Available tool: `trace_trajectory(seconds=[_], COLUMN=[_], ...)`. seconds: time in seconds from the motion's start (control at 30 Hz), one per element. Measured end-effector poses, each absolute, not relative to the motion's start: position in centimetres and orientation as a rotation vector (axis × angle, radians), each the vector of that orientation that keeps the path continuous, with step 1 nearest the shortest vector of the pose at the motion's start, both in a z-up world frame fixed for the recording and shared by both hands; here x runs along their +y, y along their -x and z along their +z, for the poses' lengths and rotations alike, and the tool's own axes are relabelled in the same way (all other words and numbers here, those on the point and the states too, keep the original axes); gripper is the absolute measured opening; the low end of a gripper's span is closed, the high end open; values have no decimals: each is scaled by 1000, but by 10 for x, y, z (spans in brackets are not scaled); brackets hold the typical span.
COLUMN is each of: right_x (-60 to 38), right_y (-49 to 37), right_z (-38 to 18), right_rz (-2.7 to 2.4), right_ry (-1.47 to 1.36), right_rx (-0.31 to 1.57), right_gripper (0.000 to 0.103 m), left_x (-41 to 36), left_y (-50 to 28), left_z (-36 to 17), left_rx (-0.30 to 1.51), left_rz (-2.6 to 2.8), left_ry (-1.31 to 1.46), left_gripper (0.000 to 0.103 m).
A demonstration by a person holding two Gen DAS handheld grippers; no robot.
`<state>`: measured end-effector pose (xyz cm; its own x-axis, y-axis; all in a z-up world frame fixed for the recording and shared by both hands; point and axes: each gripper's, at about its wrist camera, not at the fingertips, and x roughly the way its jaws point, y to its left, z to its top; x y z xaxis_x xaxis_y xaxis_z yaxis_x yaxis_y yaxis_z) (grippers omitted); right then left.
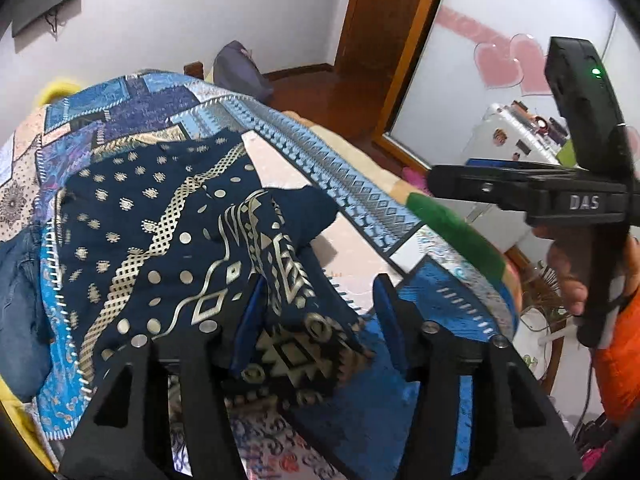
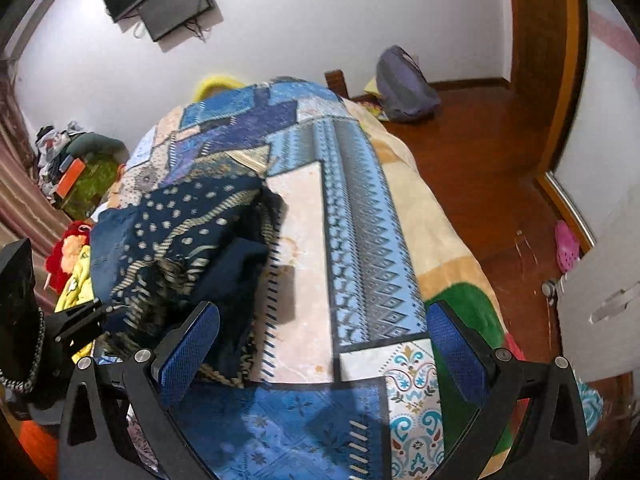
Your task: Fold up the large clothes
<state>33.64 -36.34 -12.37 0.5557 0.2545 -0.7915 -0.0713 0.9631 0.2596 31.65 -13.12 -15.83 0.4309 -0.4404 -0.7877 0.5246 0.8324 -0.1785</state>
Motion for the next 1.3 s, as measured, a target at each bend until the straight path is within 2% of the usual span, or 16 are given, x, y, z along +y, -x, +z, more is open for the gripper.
trace_trajectory(seconds=[0.07,0.17,0.33,0.37,0.5,0.67,0.8,0.9,1.3], right_x=[-355,-337,-296,-287,-252,-227,-249,-286,-296], right_y=[-334,-334,-343,-346,-358,-378,-387,-386,-354], right_z=[-116,-108,-107,-109,-125,-178,-217,-235,-192], right_rz=[222,270,379,402,493,500,405,450,273], right_ry=[-195,-174,-186,-193,-212,-171,-124,-253,37], right_rx=[946,927,920,926,967,1101,1171,1211,1077], right_gripper=[103,103,103,103,103,103,103,103,103], left_x=[-125,-105,-55,-46,-15,3,-1,0,11], left_y=[-307,-302,-303,-304,-316,-331,-323,-314,-290], left_z=[-147,-128,-110,-111,-125,-176,-210,-216,-197], left_rx=[915,835,731,722,752,930,965,934,856], left_rz=[-596,-521,-350,-315,-203,-204,-209,-221,-192], left_ry=[-101,-132,-161,-166,-189,-153,-190,-189,-223], left_gripper=[56,64,84,85,86,86,87,87,86])
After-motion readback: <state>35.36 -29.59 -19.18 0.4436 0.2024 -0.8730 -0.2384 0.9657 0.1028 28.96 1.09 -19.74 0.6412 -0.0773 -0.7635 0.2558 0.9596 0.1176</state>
